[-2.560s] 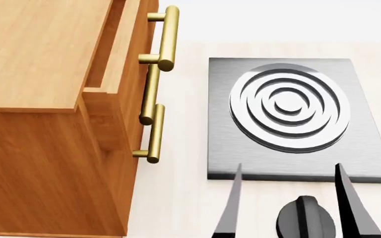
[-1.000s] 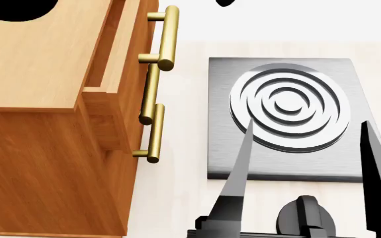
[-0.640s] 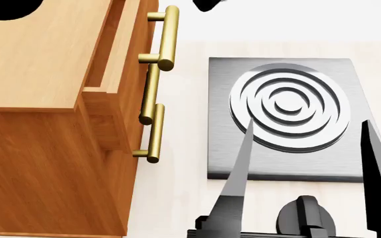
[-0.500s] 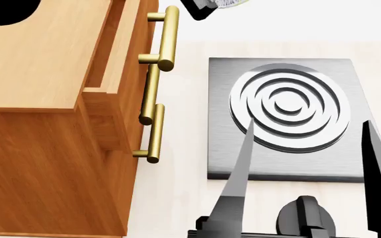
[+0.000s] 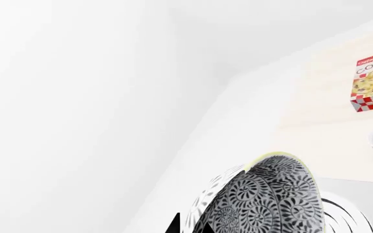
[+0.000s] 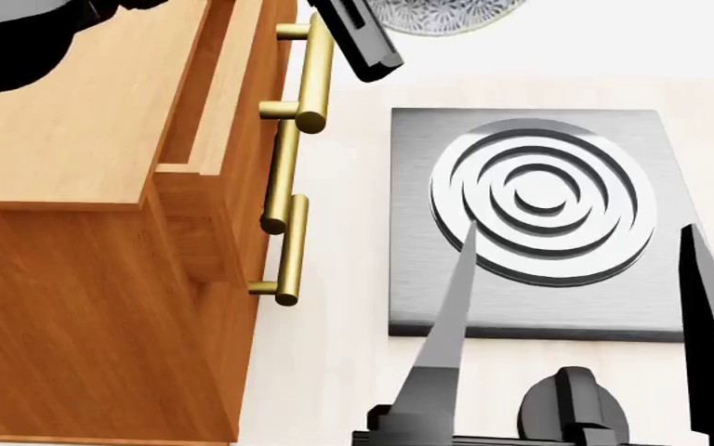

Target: Pick the akita bowl on the wooden cabinet and place it on the plate.

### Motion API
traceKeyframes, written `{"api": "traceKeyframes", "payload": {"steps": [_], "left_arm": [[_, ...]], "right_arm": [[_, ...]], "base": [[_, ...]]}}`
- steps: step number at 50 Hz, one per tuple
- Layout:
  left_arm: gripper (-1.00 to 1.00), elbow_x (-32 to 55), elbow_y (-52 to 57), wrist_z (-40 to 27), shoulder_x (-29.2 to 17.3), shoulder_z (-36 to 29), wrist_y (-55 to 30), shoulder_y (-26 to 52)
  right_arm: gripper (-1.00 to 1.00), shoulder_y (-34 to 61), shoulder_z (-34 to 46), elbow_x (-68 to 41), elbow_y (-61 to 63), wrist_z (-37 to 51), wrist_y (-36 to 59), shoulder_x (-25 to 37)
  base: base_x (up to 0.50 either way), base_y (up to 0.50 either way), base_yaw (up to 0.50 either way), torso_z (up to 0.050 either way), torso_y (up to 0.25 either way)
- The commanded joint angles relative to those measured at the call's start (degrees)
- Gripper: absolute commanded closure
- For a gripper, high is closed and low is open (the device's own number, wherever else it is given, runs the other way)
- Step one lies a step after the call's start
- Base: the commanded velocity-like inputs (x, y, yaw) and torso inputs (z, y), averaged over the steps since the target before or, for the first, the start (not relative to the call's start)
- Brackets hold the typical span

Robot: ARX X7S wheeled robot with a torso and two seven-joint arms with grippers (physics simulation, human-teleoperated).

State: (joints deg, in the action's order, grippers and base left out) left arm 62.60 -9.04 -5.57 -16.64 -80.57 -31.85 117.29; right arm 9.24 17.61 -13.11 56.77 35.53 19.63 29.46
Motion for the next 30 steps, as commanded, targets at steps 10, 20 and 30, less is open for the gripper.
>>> {"api": "traceKeyframes", "payload": {"steps": [10,20,30], "left_arm": [[1.00,-2.69,6.24,1.92,-4.47,0.91,5.08,-2.69],[1.00,-2.17,8.21,0.01,-6.37,1.14,4.48,-3.71],[1.00,-1.46,11.44,2.04,-8.46,1.75,6.46,-5.20]], "right_arm": [[-1.00,7.92,-1.76,-8.40,3.01,1.84,7.80,0.74],[-1.00,11.51,4.09,-10.68,3.14,8.21,6.66,5.81],[-1.00,12.59,5.03,-11.72,1.25,9.19,5.94,6.75]], "base": [[0.00,0.00,0.00,0.000,0.000],[0.00,0.00,0.00,0.000,0.001],[0.00,0.00,0.00,0.000,0.000]]}}
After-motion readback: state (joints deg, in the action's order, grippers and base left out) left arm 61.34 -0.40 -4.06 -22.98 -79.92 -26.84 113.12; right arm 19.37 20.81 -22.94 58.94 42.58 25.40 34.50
